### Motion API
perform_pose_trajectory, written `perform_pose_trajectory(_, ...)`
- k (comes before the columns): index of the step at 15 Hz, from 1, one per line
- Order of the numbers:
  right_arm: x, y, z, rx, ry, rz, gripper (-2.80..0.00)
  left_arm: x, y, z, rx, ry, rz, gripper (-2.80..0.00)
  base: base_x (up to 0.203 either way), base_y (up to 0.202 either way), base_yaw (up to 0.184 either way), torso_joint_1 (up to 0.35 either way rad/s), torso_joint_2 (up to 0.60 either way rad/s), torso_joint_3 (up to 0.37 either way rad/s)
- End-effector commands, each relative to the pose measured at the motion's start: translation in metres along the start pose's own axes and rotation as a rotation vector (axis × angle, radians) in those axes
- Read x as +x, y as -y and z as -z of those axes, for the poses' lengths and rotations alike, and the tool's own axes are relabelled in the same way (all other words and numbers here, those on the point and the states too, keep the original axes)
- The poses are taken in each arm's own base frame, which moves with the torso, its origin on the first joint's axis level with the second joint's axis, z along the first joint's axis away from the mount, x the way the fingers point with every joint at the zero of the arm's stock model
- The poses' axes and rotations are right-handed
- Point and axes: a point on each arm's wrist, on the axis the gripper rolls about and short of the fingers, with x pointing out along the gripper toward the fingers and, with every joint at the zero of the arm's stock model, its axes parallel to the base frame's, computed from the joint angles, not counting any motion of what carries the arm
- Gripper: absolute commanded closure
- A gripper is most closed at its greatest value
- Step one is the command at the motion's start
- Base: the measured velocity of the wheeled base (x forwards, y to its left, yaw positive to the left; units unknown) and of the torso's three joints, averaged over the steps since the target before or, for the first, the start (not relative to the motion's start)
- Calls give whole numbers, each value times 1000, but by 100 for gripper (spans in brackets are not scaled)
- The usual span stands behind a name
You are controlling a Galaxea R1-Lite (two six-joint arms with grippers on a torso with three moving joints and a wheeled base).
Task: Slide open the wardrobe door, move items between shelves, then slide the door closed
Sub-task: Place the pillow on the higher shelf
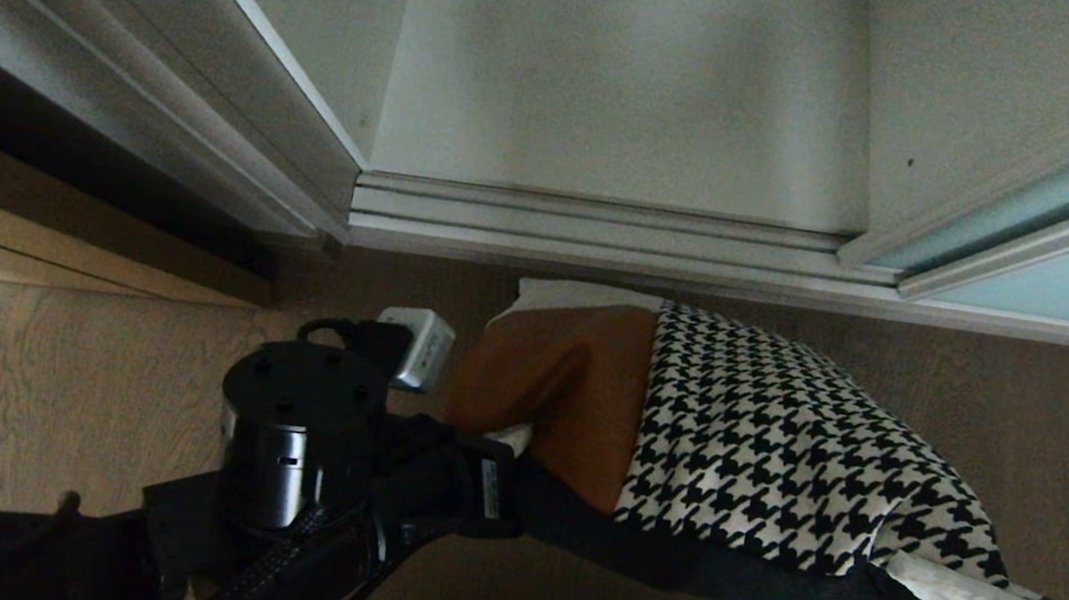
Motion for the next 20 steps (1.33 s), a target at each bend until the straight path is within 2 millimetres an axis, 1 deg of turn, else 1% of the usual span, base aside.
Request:
perform_pose_trajectory(1, 0, 0, 0, 0, 2, -4, 0, 0, 0, 0, -3, 3, -1, 0, -192, 0, -2, -2, 2, 2)
perform_pose_trajectory(2, 0, 0, 0, 1, 1, -3, 0, 0, 0, -1, -4, 7, 1, 0, -128, 0, -4, 7, -2, 3)
perform_pose_trajectory(5, -1, 1, 3, 4, -6, -1, 0, 0, 0, -1, -3, 7, -1, 0, 0, 0, 0, 0, 0, 0)
perform_pose_trajectory(8, -1, -1, 0, -2, 5, -7, 0, 1, 0, 0, -7, 4, -2, 0, 0, 0, 0, 0, 0, 0)
perform_pose_trajectory(10, -1, 1, 2, 4, -5, -3, 0, 1, 0, 0, -6, 2, -3, 0, 0, 0, 0, 0, 0, 0)
perform_pose_trajectory(20, 0, 1, 4, 9, -20, -17, 0, 3, -1, 1, -9, 3, -17, 0, 0, 0, 0, 0, 0, 0)
